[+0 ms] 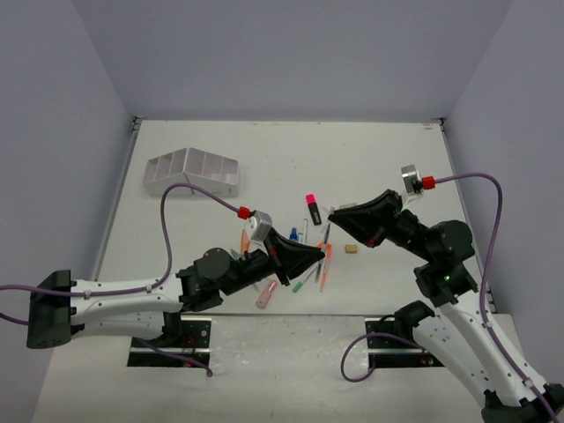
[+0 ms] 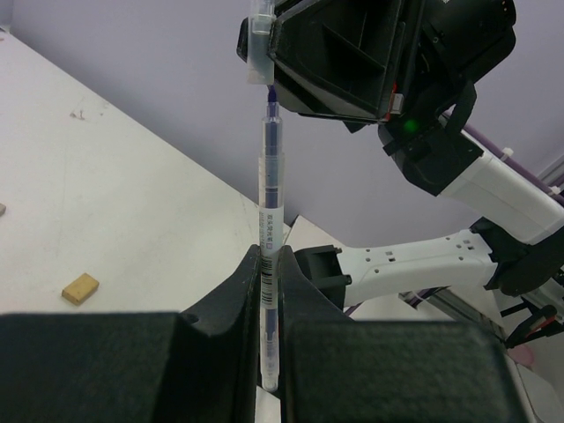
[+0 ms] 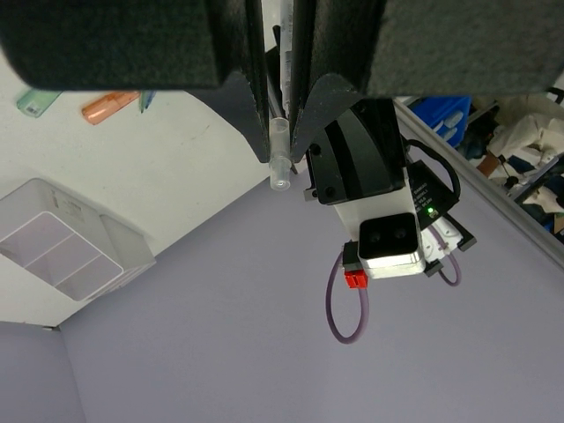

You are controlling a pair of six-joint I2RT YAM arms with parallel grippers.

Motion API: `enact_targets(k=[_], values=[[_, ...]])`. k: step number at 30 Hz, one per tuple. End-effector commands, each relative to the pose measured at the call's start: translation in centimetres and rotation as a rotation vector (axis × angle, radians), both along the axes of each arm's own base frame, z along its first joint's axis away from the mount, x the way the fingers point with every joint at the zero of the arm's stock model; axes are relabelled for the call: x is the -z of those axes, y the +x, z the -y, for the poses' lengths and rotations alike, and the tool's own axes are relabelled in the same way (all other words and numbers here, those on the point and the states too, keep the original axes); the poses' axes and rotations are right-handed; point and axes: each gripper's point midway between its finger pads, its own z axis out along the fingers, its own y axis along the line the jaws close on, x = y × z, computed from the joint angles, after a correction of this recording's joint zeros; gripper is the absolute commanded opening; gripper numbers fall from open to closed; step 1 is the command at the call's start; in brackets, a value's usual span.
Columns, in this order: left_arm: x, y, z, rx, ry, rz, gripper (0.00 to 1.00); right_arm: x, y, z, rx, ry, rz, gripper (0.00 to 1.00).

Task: Sort the stationery into containers
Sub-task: Close the pen cap on the pen.

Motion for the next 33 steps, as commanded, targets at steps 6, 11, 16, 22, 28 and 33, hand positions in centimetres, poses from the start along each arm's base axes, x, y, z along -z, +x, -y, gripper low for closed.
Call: enact_targets(k=[6, 11, 16, 22, 28, 33], values=[[-2.1, 0.0, 0.2, 0.000, -0.058, 0.003, 0.00, -2.6, -0.8, 0.5, 0.008, 0.025, 0.075, 0.00], [-2.5, 0.0, -0.1, -0.007, -0.068, 0.009, 0.00, -1.9, -0.6, 0.4, 0.016, 0.018, 0.063, 0.00], [-2.8, 0.0, -0.4, -0.011, -0.078, 0.016, 0.00, -1.3, -0.2, 0.3, 0.019, -0.001, 0.044, 0.00], [-2.9, 0.1, -0.5, -0.016, -0.081, 0.020, 0.00, -1.0, -0.1, 0.2, 0.018, -0.009, 0.036, 0.00], [-3.4, 0.2, -0.6, -0.023, -0.086, 0.034, 0.00, -0.4, -0.1, 0.0, 0.003, -0.022, 0.026, 0.00], [-3.7, 0.7, -0.7, -0.052, -0.085, 0.039, 0.00, -0.2, -0.4, 0.0, -0.013, -0.024, 0.023, 0.00]])
